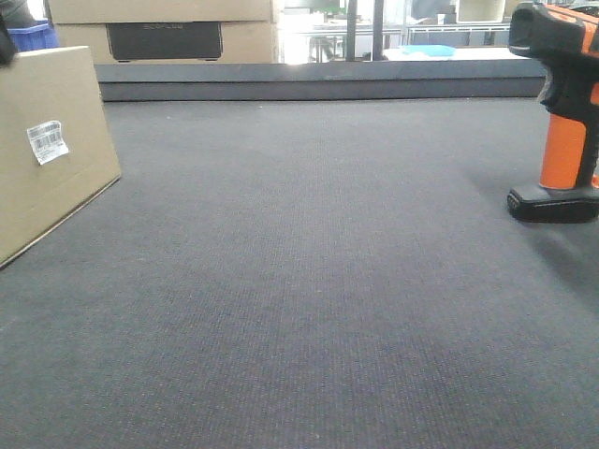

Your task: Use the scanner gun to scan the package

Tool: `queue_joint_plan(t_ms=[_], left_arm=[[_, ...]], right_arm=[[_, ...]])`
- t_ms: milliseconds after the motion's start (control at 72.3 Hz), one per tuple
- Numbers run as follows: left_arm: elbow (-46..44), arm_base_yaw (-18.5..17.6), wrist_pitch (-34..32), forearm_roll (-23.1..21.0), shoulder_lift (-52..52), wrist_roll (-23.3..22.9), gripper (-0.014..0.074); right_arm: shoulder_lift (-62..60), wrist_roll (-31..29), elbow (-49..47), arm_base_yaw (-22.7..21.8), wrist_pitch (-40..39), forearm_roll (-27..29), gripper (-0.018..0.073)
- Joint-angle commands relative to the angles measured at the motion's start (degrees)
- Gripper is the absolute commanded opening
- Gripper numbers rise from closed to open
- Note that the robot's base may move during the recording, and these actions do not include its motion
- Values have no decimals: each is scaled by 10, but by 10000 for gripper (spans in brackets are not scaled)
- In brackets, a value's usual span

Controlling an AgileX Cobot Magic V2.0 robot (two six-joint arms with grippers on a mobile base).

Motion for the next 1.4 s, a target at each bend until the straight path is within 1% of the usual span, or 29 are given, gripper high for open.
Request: queue_joint_plan(t_ms=[0, 83, 152, 221, 290, 346, 360, 387, 415, 429, 484, 526, 581, 595, 678, 719, 830, 913, 1024, 1107, 1217, 1383], left_arm=[[-5, -3, 1, 3, -45, -23, 526], [-5, -3, 6, 3, -83, -27, 511], [-5, -3, 20, 3, -111, -29, 459], [-1, -3, 42, 3, -136, -29, 321], [4, -3, 61, 1, -154, -29, 174], [13, -3, 71, -5, -169, -29, 50], [16, -3, 73, -9, -172, -29, 5], [24, -3, 73, -13, -176, -29, -39], [33, -3, 73, -20, -184, -29, -97], [39, -3, 73, -24, -187, -29, -110], [65, -3, 72, -38, -199, -29, -111], [88, -3, 67, -50, -209, -29, -111], [117, -3, 53, -62, -224, -29, -111], [124, -3, 42, -64, -228, -29, -111], [180, -3, -24, -86, -264, -29, -111], [212, -3, -80, -96, -286, -29, -111], [297, -3, -204, -98, -350, -23, -111], [361, -3, -284, -93, -391, -23, -111], [441, -3, -359, -88, -458, -23, -111], [489, -3, -379, -86, -507, -23, -111], [533, -3, -372, -74, -580, -23, -111], [572, -3, -366, -72, -678, -23, -111]], right_arm=[[-34, 0, 2, -1, 16, -6, 541], [-64, 0, 2, -1, 57, -6, 540], [-94, 0, 2, -1, 96, -6, 540], [-126, 0, 2, -1, 141, -6, 536], [-159, 0, 2, -1, 181, -8, 498], [-190, 0, 2, -1, 215, -13, 429], [-196, 0, 2, -1, 222, -15, 411], [-211, 0, 2, -1, 231, -17, 382], [-226, 0, 2, -1, 246, -20, 329], [-234, 0, 2, -1, 252, -20, 307], [-270, 0, 2, -1, 277, -21, 213], [-298, 0, 2, -1, 300, -21, 120], [-329, 0, 2, -1, 332, -21, 42], [-336, 0, 2, -1, 342, -21, 10], [-381, 0, 2, -1, 399, -28, -102], [-402, 0, 2, -1, 432, -37, -162], [-447, 0, 2, -1, 516, -38, -169], [-476, 0, 2, -1, 559, -38, -169], [-509, 0, -3, -1, 595, -40, -169], [-531, 0, -18, -1, 634, -57, -169], [-561, 0, -49, -1, 692, -76, -169], [-608, 0, -64, -1, 694, -76, -169]])
